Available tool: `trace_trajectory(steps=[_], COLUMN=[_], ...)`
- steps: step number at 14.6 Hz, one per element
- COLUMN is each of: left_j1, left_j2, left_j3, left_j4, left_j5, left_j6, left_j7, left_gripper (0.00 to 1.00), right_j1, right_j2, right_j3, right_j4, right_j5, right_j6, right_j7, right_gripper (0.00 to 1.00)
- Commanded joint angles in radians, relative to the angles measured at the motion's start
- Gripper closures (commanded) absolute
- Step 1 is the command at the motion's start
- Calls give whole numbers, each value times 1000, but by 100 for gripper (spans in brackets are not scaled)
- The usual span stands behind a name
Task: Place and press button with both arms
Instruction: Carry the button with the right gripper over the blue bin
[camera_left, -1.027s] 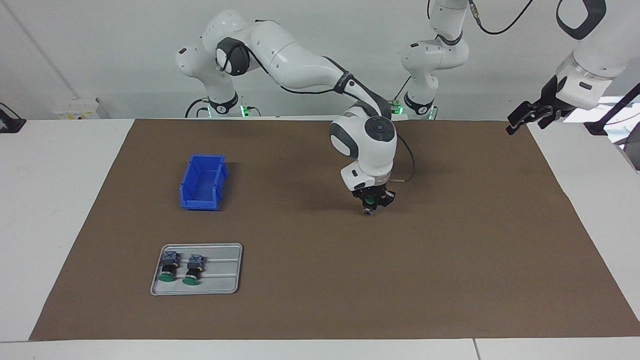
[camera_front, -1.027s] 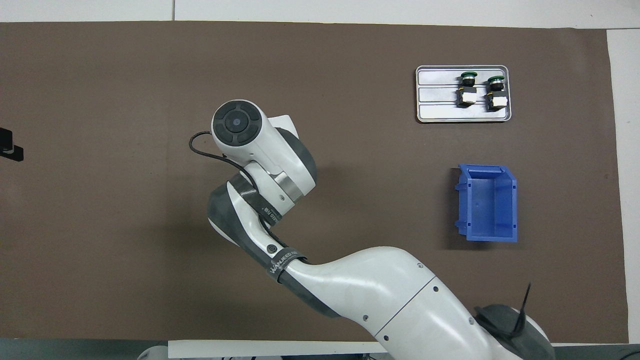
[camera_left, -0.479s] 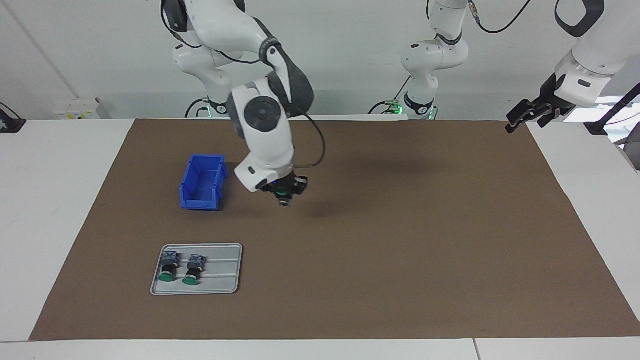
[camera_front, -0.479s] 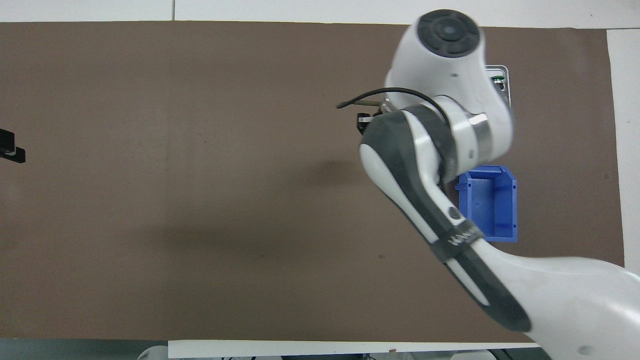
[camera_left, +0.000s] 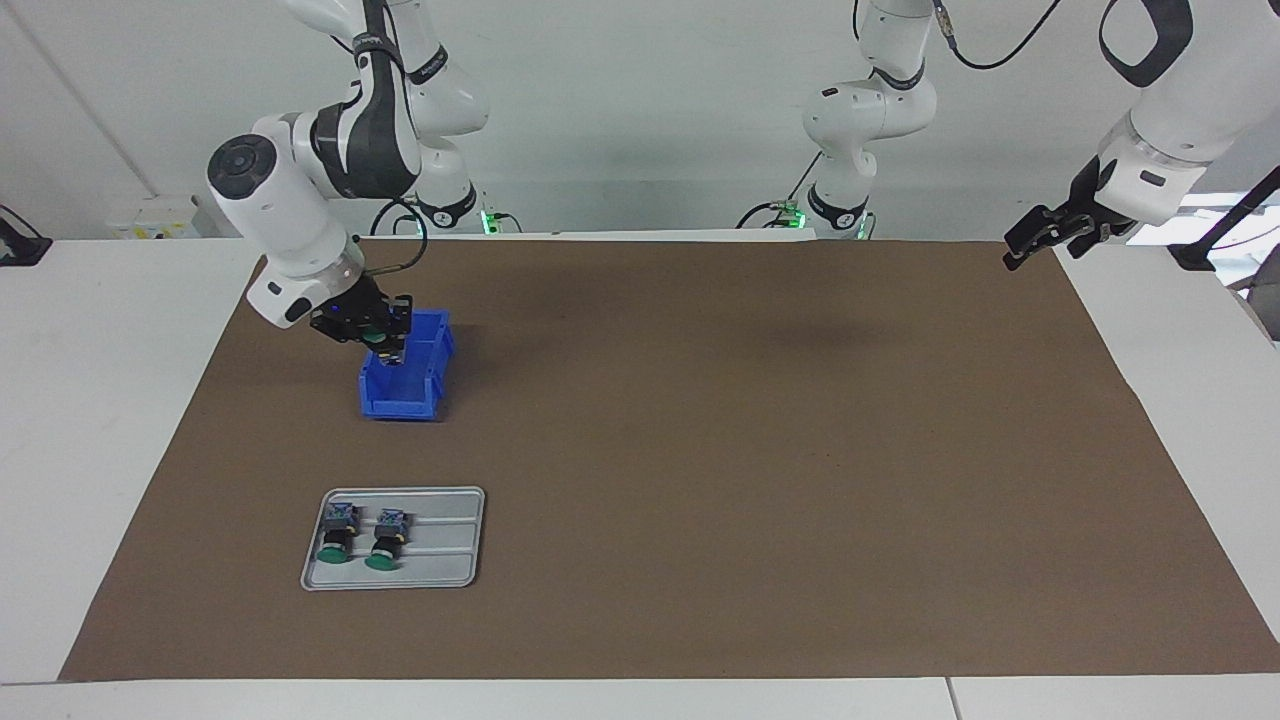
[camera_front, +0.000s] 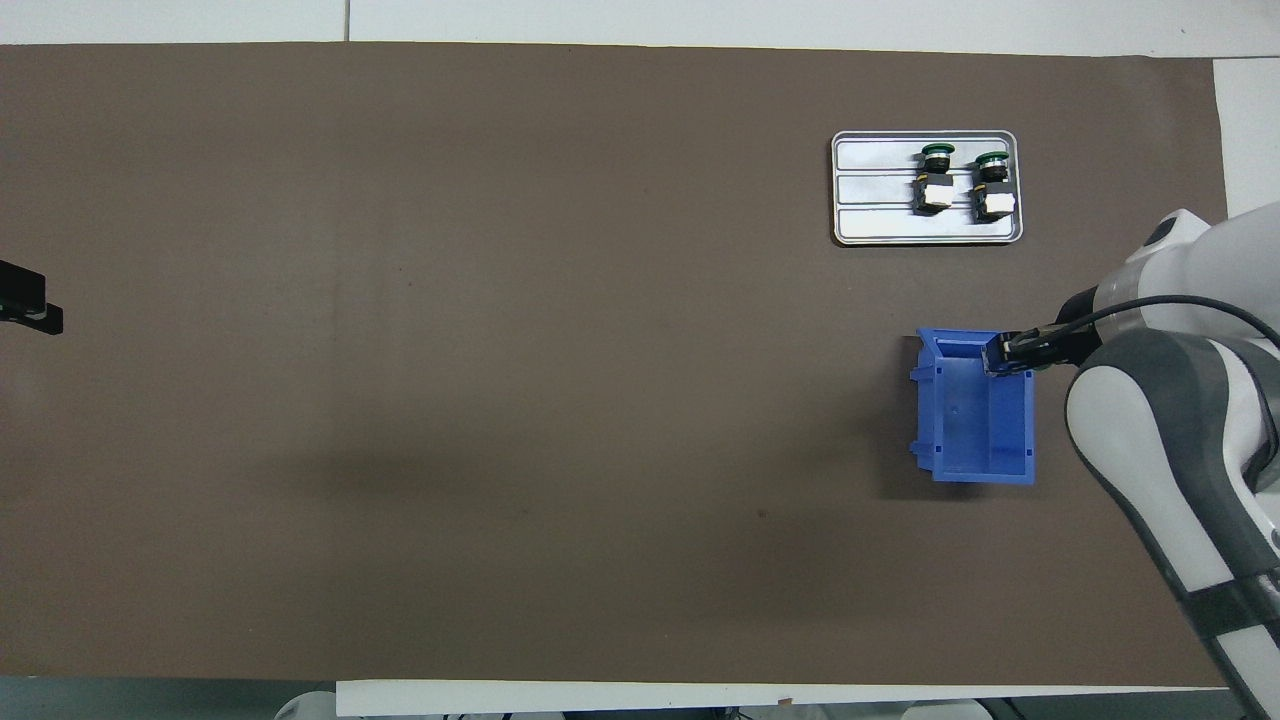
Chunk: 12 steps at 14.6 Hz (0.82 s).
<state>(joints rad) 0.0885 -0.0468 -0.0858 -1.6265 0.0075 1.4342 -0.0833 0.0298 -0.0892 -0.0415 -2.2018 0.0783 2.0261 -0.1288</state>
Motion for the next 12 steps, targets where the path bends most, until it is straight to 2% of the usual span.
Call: trace_trajectory(steps=[1,5,9,12], left_j1=[13,8,10,7], left_j2=[-24,-24,-24,-25], left_j3=[-14,-15,-17,-19], left_j4=[-24,-23,-26,-27], left_j5=[20,20,22,22], left_j6=[-9,-11,2,-1], left_j7=[11,4,14,13], left_gripper=[0,0,0,0], right_j1=[-28,-34,-22,-19], right_j2=[5,51,61,62], right_j3=[18,18,20,18], right_j4=[-61,-85,-122,-119], right_j5=[-18,-18,-18,-18], right_j6=[78,124,177,172], right_j7=[-23,-38,-26,-23], right_gripper=[99,99,98,87])
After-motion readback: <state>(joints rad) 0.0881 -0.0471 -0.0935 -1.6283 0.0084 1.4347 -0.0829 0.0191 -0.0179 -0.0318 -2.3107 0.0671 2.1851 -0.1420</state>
